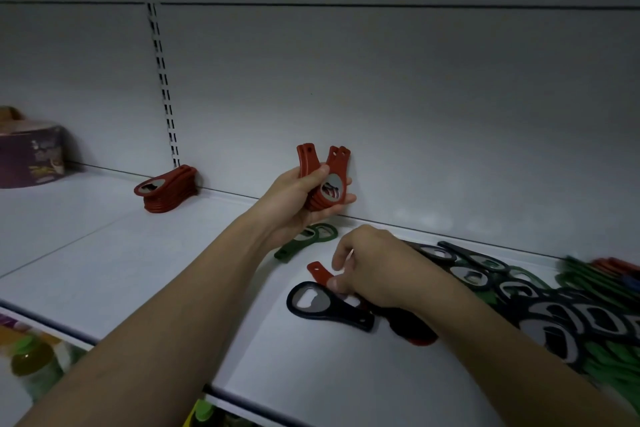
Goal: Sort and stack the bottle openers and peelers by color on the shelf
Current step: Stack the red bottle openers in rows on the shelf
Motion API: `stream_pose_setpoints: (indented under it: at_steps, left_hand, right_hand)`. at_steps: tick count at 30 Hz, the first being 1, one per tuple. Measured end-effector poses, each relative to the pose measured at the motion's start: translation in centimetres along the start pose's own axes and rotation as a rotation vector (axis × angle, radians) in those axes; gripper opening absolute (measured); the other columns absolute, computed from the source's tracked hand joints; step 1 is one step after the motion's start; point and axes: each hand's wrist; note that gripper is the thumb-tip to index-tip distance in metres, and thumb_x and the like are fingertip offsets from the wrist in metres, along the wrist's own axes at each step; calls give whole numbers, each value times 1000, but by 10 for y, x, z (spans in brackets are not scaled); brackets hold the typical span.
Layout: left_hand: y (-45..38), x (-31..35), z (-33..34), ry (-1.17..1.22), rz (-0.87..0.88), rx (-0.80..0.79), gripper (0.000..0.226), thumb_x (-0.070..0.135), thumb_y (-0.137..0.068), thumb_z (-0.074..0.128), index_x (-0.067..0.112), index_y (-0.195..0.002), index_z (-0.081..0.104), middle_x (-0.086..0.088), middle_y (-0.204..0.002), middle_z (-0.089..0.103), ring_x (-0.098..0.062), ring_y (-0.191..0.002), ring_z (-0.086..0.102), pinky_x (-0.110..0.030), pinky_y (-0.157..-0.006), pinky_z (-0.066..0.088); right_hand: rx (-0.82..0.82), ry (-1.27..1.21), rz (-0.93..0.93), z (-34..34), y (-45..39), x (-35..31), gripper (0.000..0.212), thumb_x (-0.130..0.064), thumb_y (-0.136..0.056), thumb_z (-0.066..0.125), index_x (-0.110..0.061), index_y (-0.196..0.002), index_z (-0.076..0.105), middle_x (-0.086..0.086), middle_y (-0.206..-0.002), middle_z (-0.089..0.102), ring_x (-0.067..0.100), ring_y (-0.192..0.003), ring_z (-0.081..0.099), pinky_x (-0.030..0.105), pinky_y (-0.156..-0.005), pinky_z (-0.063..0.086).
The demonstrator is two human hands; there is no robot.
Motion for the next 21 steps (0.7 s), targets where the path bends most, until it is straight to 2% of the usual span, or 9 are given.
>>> stream_pose_setpoints:
  at_steps: [3, 6, 8, 10, 13, 15, 18, 21]
  left_hand:
    - [-1, 1, 0, 35, -18, 29, 31, 24, -103, 48, 4, -127, 53, -17, -115, 71, -31, -100, 72, -28, -64, 60]
    - [0, 3, 2, 161, -80, 28, 34, 30, -106, 42, 2, -124, 53, -23, -117, 69, -36, -99, 71, -31, -63, 62]
    - [1, 4, 2, 207, -95, 14, 36, 30, -106, 38, 2, -122, 53, -24, -116, 69, -37, -99, 71, -32, -66, 61]
    - [1, 3, 2, 182, -73, 16, 33, 29, -107, 37, 4, -116, 55, -21, -113, 70, -36, -100, 71, -32, -69, 61]
    - [2, 3, 3, 107, -6, 13, 28, 28, -106, 41, 9, -117, 57, -15, -111, 73, -34, -99, 72, -29, -69, 60]
    - [3, 4, 3, 72, 31, 18, 26, 28, -104, 45, 12, -120, 58, -13, -111, 74, -34, -98, 72, -29, -68, 60]
    - [4, 6, 4, 53, 53, 37, 31, 30, -100, 53, 13, -125, 57, -13, -113, 72, -35, -96, 73, -30, -65, 61]
    - [5, 5, 5, 43, 50, 30, 34, 31, -98, 56, 12, -126, 58, -13, -111, 73, -34, -96, 73, -30, -66, 61]
  right_hand:
    - [2, -8, 24, 2, -6, -2, 22, -25, -89, 70, -11, -106, 70, 5, -105, 69, 21, -95, 64, 34, -87, 54]
    - [48, 7, 29, 3, -11, 1, 15, -12, -92, 55, -9, -98, 69, 7, -102, 70, 23, -94, 65, 39, -88, 55]
    - [51, -12, 46, 1, -12, 5, 15, -13, -93, 54, -8, -97, 67, 7, -102, 69, 23, -94, 65, 40, -87, 56]
    - [50, -27, 38, 0, -10, 6, 17, -24, -92, 63, -9, -96, 67, 5, -97, 70, 21, -91, 65, 39, -85, 56]
    - [42, -24, 33, 3, -7, 1, 35, -45, -87, 68, -9, -89, 67, 4, -87, 70, 22, -84, 66, 38, -78, 56]
    - [70, 50, 4, 9, -8, -5, 41, -50, -85, 68, -12, -73, 58, 3, -75, 63, 23, -77, 61, 33, -65, 50]
    - [92, 123, -48, 15, -8, -14, 48, -44, -86, 68, -17, -61, 37, 0, -63, 42, 22, -73, 50, 27, -52, 31]
    - [69, 86, -60, 15, -8, -16, 44, -32, -87, 65, -16, -60, 35, 0, -61, 41, 22, -68, 48, 27, -50, 31]
Point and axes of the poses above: each hand's wrist, its own y-axis away from the middle knuckle, its own z-axis out of the palm, x = y × z
